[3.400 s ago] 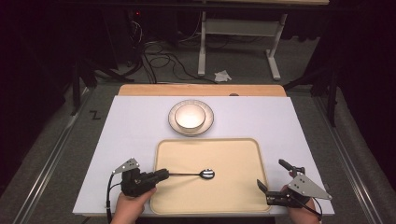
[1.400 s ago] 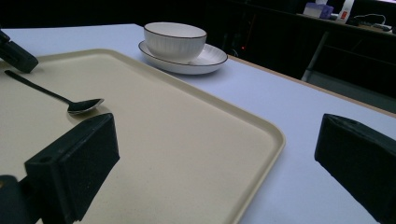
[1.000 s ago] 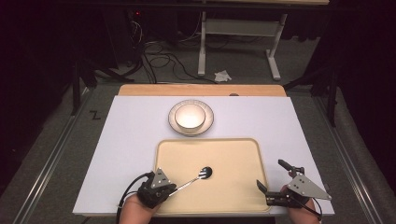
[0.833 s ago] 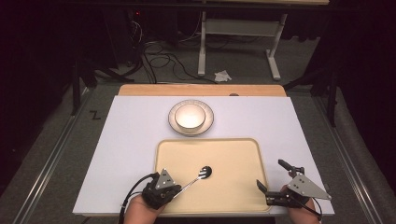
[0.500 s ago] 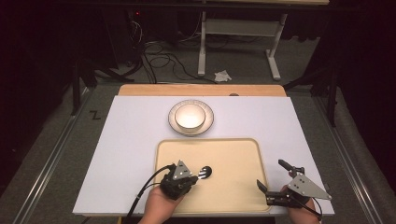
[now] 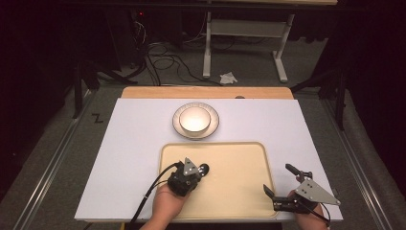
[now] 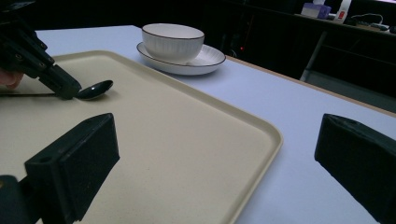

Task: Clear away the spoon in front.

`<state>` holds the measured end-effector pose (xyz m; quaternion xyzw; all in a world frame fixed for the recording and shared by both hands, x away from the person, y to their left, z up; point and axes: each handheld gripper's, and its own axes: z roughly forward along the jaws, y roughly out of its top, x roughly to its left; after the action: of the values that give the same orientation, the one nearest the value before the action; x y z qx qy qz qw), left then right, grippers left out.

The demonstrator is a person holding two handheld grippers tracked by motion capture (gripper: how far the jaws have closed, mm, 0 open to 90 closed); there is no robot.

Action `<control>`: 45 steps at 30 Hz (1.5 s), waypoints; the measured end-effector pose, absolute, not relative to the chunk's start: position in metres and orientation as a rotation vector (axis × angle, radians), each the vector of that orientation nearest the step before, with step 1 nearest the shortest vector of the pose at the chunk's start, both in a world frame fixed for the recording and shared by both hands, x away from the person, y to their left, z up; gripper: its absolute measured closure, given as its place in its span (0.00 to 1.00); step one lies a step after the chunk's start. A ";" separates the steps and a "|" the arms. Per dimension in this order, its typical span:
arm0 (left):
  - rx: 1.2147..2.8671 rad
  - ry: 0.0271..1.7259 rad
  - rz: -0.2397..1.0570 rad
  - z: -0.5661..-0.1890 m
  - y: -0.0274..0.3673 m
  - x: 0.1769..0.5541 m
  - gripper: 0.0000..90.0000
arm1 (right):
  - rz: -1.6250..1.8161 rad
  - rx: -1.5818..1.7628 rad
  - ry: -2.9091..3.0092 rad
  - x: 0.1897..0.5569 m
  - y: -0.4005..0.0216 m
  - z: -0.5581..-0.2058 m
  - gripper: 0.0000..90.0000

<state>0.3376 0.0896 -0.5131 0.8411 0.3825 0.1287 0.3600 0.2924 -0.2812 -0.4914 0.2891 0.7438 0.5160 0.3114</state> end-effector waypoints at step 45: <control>2.170 0.960 0.361 -0.508 0.142 0.277 0.95 | 1.375 0.762 1.961 0.293 -0.279 -0.491 0.01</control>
<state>0.2770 0.1420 -0.5076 0.8427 0.3728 0.1401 0.3624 0.2930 -0.2794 -0.4906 0.2883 0.7422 0.5203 0.3088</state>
